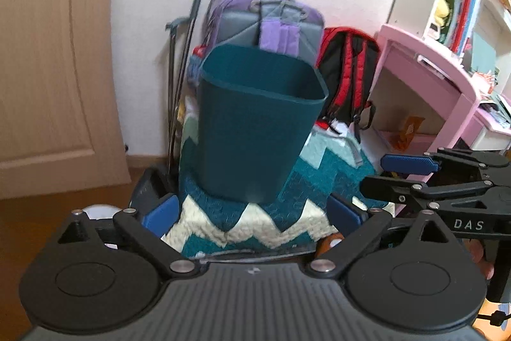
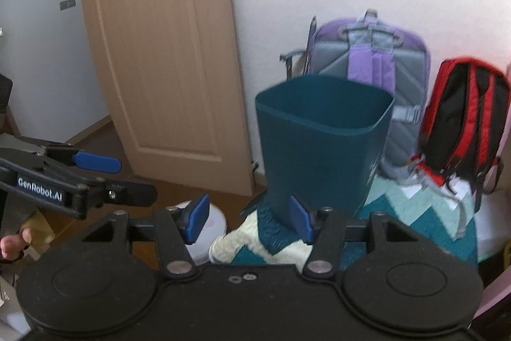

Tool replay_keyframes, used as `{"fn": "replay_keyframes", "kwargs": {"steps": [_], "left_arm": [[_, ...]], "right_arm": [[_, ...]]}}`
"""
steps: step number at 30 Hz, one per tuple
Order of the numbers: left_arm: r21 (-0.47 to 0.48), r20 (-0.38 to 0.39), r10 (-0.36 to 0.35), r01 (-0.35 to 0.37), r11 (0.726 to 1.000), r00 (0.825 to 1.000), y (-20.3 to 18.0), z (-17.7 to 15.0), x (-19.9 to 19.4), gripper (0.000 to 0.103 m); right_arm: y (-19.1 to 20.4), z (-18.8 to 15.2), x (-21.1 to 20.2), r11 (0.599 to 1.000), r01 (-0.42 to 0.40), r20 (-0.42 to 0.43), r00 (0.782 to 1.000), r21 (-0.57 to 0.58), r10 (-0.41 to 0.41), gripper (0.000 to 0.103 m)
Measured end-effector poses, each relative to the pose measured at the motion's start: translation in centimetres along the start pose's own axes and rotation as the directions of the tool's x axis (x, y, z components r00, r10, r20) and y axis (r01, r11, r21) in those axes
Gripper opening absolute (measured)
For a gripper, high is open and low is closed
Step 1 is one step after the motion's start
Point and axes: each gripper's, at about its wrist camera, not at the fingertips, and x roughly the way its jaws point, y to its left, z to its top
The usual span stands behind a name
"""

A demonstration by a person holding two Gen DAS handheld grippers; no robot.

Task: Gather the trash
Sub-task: 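Move both grippers back down toward the tissues on the floor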

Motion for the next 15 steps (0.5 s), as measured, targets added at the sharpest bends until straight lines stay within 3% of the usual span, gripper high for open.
{"fn": "replay_keyframes", "kwargs": {"steps": [6,15], "left_arm": [[-0.024,-0.026,0.038,-0.039,0.999,0.999,3.8,-3.8,3.5,0.101],[-0.073,-0.188,0.088,-0.103,0.992,0.978,10.9,-9.5,13.4,0.101]], "right_arm": [[0.6,-4.0,4.9,1.000,-0.012,-0.092,0.996,0.009,0.013,0.055],[1.2,-11.3,15.7,0.999,-0.049,-0.280,0.959,0.017,0.052,0.055]]}}
